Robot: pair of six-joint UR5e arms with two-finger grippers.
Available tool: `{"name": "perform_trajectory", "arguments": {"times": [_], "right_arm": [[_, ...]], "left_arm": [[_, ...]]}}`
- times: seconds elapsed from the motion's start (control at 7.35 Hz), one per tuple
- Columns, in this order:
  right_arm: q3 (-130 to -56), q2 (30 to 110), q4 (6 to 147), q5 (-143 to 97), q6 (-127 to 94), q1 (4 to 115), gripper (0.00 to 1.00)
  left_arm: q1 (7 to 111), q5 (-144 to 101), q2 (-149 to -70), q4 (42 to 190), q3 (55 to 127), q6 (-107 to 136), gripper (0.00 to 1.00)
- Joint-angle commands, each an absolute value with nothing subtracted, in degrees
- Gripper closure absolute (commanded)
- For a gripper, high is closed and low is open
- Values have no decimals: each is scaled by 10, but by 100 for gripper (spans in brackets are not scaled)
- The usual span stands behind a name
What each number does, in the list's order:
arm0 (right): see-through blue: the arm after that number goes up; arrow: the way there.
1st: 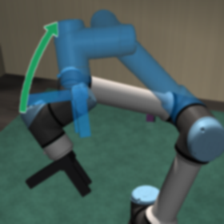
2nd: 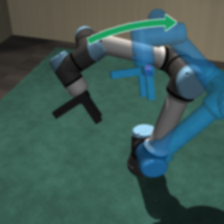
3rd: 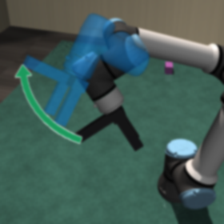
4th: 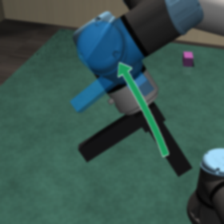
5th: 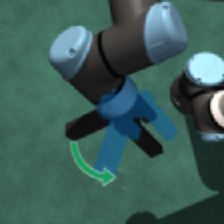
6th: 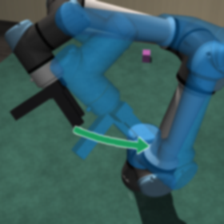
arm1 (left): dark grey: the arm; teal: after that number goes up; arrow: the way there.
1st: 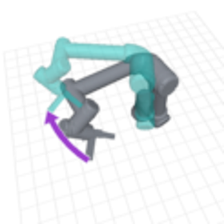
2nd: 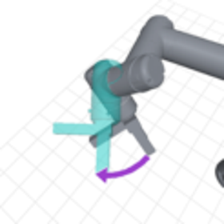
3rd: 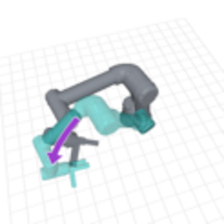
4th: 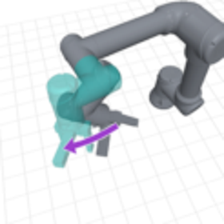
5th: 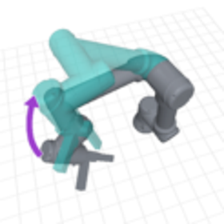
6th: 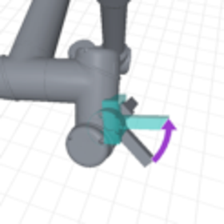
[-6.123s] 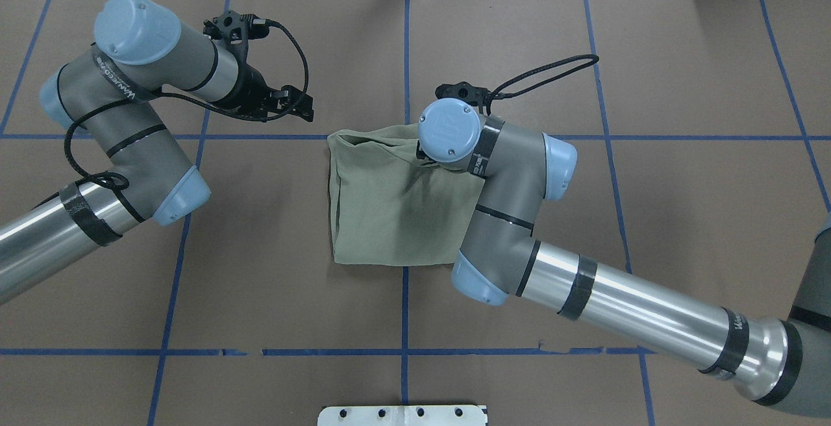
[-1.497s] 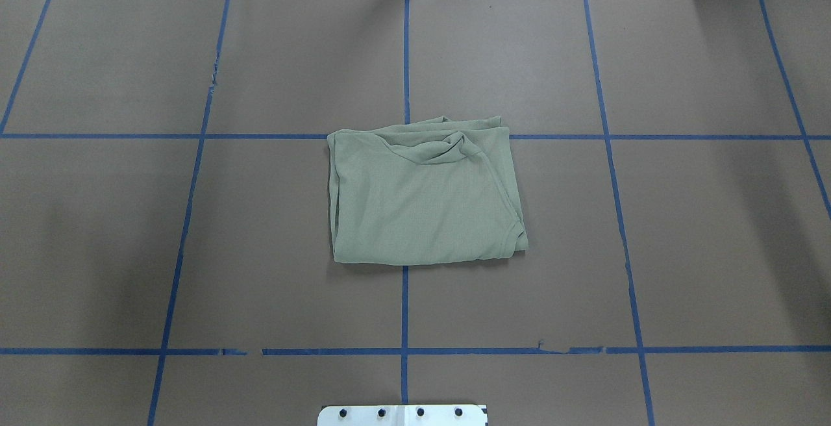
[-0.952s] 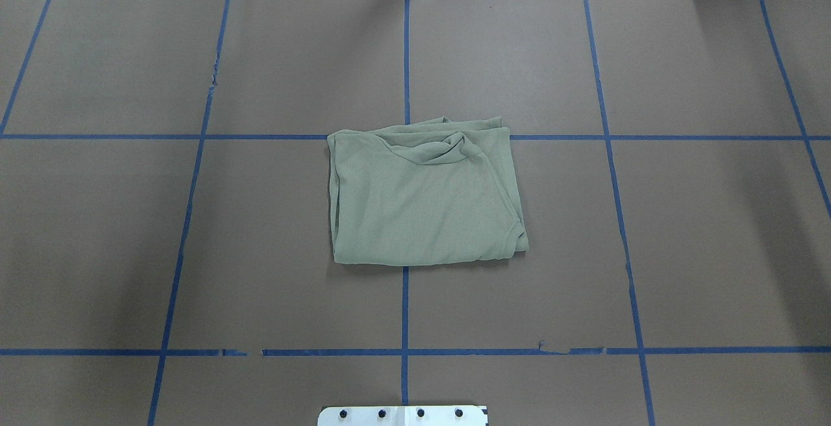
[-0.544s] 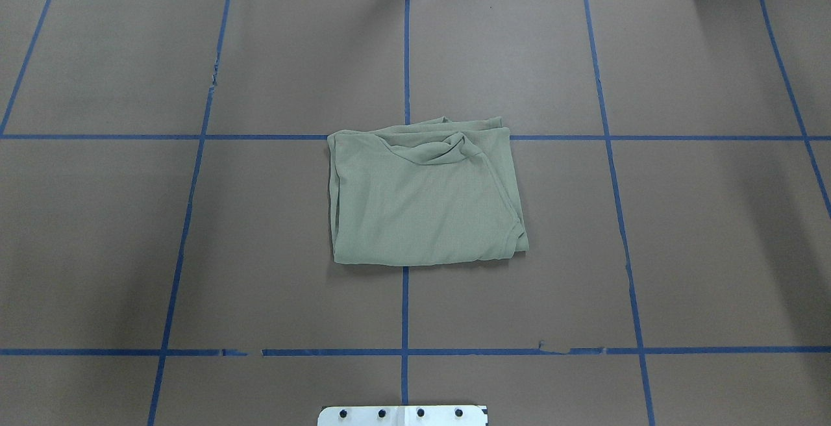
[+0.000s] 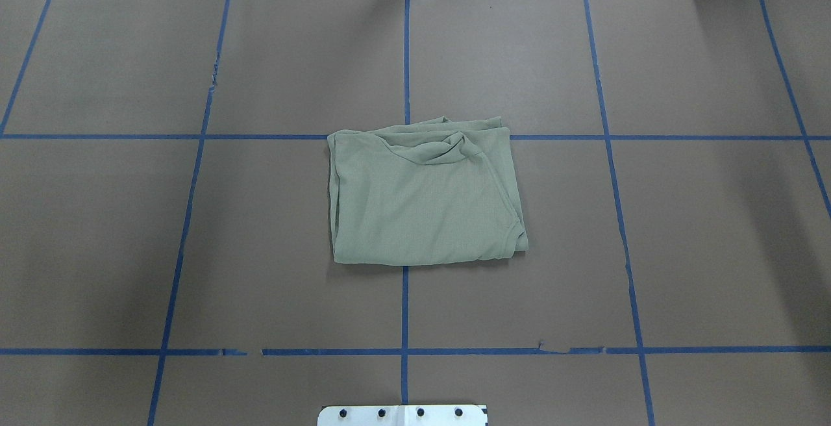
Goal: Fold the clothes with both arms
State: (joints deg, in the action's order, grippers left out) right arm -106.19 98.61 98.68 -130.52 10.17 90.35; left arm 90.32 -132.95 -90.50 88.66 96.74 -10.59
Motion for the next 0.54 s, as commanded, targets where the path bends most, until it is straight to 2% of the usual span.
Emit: {"name": "perform_trajectory", "arguments": {"times": [0.0, 0.41], "right_arm": [[-1058, 990, 968, -1305, 101, 904, 0], [-1059, 991, 968, -1305, 101, 904, 0]], "left_arm": [[903, -1329, -905, 887, 968, -106, 0], [903, -1325, -905, 887, 968, -105, 0]]}}
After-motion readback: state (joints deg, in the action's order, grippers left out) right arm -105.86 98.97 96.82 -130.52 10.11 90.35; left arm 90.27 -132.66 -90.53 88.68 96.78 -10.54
